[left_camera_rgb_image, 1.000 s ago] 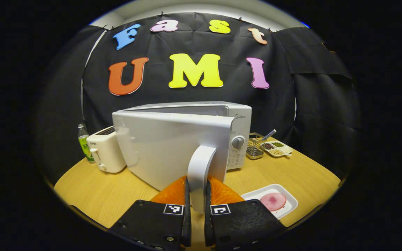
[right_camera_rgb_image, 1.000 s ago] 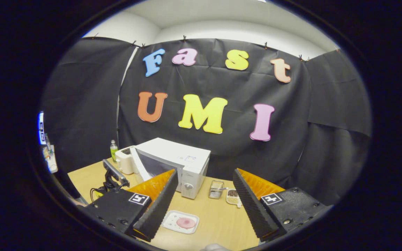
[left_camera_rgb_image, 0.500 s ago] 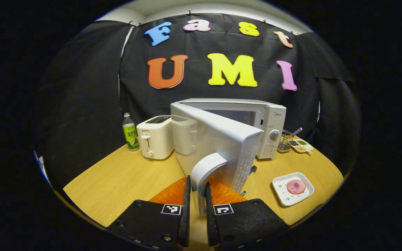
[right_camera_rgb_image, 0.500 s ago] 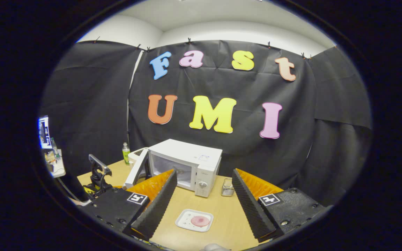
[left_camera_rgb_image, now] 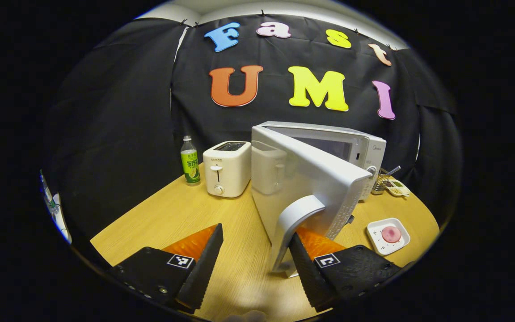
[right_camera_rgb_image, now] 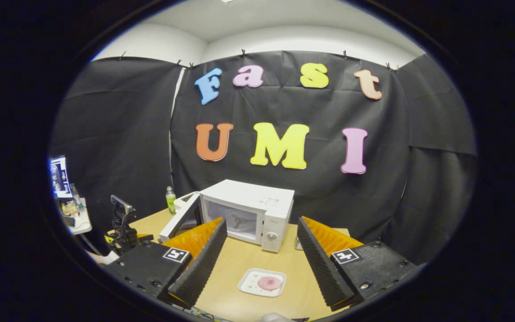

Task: Open the microwave oven with the left hand, put the food in, and close the microwave oven.

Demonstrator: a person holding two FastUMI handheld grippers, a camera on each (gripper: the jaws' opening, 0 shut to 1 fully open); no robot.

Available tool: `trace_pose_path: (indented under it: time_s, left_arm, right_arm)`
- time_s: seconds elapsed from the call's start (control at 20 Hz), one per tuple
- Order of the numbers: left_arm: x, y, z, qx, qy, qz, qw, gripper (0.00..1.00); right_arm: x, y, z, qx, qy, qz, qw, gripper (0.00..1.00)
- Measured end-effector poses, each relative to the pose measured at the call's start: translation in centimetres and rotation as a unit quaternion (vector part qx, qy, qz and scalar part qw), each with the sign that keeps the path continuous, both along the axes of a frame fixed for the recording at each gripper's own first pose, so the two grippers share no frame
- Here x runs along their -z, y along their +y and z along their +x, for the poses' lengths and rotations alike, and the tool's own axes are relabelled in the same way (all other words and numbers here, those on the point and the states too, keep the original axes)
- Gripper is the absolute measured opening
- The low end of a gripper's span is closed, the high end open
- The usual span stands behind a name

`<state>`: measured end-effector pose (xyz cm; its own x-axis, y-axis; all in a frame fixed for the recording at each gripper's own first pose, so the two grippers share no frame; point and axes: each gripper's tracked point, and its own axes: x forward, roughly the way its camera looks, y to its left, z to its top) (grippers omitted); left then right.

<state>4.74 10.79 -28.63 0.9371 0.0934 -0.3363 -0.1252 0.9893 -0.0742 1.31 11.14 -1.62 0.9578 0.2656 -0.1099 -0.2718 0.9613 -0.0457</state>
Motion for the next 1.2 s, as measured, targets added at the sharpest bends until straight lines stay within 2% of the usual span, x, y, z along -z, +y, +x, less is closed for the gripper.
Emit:
trace_pose_path:
  time_s: [0.05, 0.1, 0.25, 0.3, 0.35, 0.4, 0.7, 0.85, 1.0, 1.2]
  left_arm:
    - [-0.2, -0.1, -0.2, 0.001, -0.003, 0.001, 1.000, 0.83]
    - [-0.7, -0.1, -0.5, 0.001, -0.013, 0.005, 1.000, 0.83]
    - [-1.6, 0.5, -1.2, 0.003, -0.027, 0.021, 0.999, 0.85]
    - [-1.7, 0.9, -1.4, 0.001, -0.029, 0.026, 0.999, 0.86]
    - [-1.8, 1.7, -1.7, -0.003, -0.030, 0.030, 0.999, 0.88]
    - [-1.7, 2.5, -2.1, -0.009, -0.027, 0.030, 0.999, 0.94]
    - [-2.3, 8.8, -4.2, -0.067, -0.028, 0.051, 0.996, 0.94]
    - [-2.7, 11.4, -5.2, -0.095, -0.029, 0.044, 0.994, 0.94]
    - [-3.1, 12.0, -6.6, -0.102, -0.032, 0.049, 0.993, 0.94]
    - [-4.6, 10.1, -7.8, -0.086, -0.039, 0.054, 0.994, 0.94]
  right_arm:
    - [-0.3, 0.2, 0.0, -0.002, -0.003, -0.002, 1.000, 0.96]
    - [-0.6, 0.5, 0.0, -0.004, -0.006, -0.004, 1.000, 1.00]
    - [-0.8, 1.5, 0.2, -0.013, -0.011, -0.009, 1.000, 1.00]
    - [-0.6, 1.8, 0.2, -0.016, -0.010, -0.009, 1.000, 0.96]
    - [-0.4, 2.1, 0.3, -0.018, -0.007, -0.009, 1.000, 0.96]
    - [-0.1, 2.4, 0.3, -0.021, -0.004, -0.008, 1.000, 0.97]
    - [0.7, 3.3, 0.4, -0.030, 0.003, -0.012, 0.999, 1.00]
    - [1.1, 3.4, 0.7, -0.031, 0.002, -0.017, 0.999, 1.00]
    - [2.8, 2.2, 1.4, -0.020, 0.010, -0.010, 1.000, 1.00]
    - [8.9, -0.2, 3.0, -0.020, 0.076, 0.016, 0.997, 1.00]
